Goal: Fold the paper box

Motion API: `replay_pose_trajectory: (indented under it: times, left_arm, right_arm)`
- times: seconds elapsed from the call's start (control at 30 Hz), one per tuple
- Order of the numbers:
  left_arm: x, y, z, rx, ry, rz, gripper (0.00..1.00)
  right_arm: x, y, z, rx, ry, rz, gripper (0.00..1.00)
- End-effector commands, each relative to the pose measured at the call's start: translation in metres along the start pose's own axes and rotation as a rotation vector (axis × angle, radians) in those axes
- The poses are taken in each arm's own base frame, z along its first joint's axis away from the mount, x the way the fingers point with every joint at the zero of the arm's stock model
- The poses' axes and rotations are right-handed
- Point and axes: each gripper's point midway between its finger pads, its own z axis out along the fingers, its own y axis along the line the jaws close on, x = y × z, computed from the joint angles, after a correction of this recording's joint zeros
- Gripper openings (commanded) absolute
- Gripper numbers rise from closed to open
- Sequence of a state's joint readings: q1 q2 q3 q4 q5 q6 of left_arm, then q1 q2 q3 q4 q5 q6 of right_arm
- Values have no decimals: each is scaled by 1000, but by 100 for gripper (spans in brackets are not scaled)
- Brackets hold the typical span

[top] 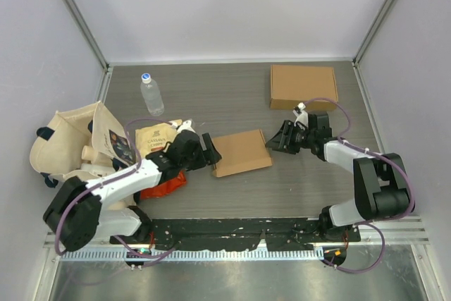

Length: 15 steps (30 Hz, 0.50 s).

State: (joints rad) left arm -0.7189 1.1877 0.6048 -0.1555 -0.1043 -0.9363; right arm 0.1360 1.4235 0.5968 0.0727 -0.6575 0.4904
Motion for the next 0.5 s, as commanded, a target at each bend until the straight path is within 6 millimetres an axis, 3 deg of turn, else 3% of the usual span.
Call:
replay_pose_trajectory:
  times: [0.0, 0.13, 0.3, 0.47]
  left_arm:
    - [-2, -21, 26, 65, 12, -17, 75]
    - [5, -15, 39, 71, 5, -25, 61]
    - [12, -2, 42, 52, -2, -23, 42]
    - [20, 11, 47, 21, 11, -2, 28]
  right_arm:
    - [-5, 4, 7, -41, 5, -31, 50]
    - [5, -1, 13, -58, 32, -5, 50]
    - [6, -3, 14, -67, 16, -2, 51]
    - [19, -9, 20, -83, 46, 39, 51]
